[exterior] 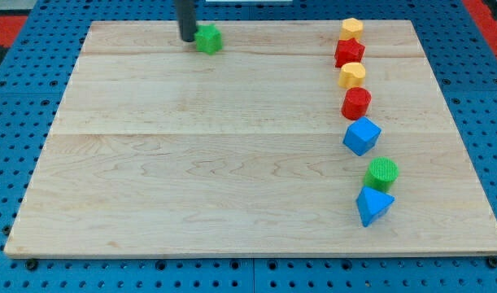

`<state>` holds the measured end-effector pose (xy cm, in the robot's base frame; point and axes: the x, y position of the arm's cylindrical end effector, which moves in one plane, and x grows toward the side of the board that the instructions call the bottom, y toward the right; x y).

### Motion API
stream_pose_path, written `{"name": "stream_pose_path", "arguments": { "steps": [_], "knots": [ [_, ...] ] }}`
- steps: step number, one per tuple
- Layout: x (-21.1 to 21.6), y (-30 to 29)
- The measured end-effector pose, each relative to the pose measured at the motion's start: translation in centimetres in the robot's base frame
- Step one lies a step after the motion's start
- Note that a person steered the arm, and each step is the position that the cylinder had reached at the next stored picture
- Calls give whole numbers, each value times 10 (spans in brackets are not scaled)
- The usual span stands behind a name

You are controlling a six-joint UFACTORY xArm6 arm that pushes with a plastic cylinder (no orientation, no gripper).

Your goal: Move the yellow hexagon into the red star

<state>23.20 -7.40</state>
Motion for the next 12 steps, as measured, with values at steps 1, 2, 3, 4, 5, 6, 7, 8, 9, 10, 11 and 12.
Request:
{"name": "stream_pose_path", "arguments": {
  "steps": [1,2,3,4,5,6,7,8,9,10,11,12],
  "knots": [
    [-1,61],
    [-11,116],
    [-40,141],
    [-39,167],
    [-41,206],
    [-40,216],
    [-40,247],
    [-40,257],
    [-40,292],
    [-33,288],
    [-32,228],
    [-29,220]
  ]
}}
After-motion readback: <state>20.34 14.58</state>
